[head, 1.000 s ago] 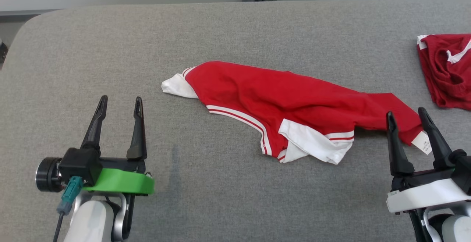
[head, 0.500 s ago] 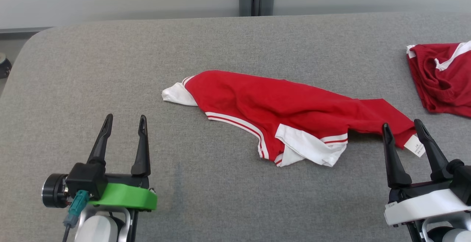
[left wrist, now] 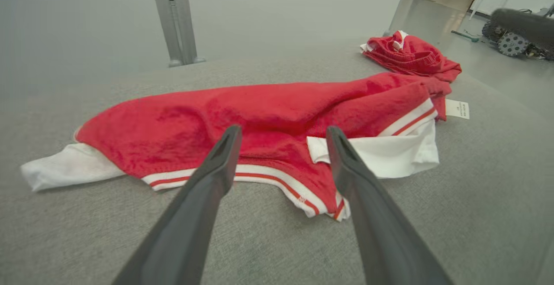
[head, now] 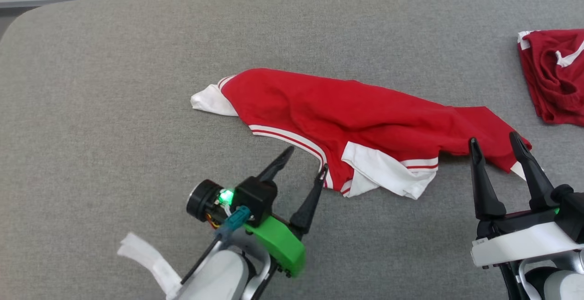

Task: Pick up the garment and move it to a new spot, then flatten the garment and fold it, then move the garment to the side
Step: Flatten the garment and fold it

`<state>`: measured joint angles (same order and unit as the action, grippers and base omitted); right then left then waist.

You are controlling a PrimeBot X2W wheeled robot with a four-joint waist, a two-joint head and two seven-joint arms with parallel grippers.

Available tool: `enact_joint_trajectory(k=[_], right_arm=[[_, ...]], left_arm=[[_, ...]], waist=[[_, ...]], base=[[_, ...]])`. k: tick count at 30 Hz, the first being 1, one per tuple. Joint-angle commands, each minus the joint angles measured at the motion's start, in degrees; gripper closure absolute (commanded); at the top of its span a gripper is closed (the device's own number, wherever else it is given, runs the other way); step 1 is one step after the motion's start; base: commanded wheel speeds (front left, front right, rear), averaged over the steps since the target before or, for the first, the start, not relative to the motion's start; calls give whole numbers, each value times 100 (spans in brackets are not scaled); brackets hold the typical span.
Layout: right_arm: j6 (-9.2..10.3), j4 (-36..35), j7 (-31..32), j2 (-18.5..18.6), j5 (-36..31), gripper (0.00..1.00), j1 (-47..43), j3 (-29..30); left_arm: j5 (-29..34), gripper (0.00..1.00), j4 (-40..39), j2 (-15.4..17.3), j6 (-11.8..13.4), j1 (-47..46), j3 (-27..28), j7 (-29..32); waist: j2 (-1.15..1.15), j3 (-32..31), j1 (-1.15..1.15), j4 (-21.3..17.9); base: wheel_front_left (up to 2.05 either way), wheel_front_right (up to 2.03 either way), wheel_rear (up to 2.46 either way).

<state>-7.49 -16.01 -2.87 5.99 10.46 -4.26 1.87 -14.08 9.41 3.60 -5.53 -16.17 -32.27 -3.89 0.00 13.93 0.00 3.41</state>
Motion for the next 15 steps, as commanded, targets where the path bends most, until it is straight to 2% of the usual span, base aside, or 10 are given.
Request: enact_joint_trajectory(k=[1,5,13,14,15], right_arm=[[0,7,-36,6,12,0,105,-25],[0,96,-99,-18,61,0,245,-93],[0,345,-298,-88,138,0,384,-160],[0,375,-319,-93,145,0,391,-161],[0,394,-340,-98,148,0,398,-157]], left_arm=[[-78,0,159,-23,-33,-151,-115,76],[-429,0,709,-52,-51,-426,-406,157],[-954,2,1656,-55,228,-905,-682,217],[-965,90,1771,-55,269,-955,-681,189],[-1032,100,1838,-54,268,-978,-660,169]], waist=[[0,253,0,-181],[0,458,0,-371],[0,623,0,-688],[0,626,0,-707],[0,629,0,-718]], base=[[0,0,0],[0,0,0],[0,0,0],[0,0,0],[0,0,0]])
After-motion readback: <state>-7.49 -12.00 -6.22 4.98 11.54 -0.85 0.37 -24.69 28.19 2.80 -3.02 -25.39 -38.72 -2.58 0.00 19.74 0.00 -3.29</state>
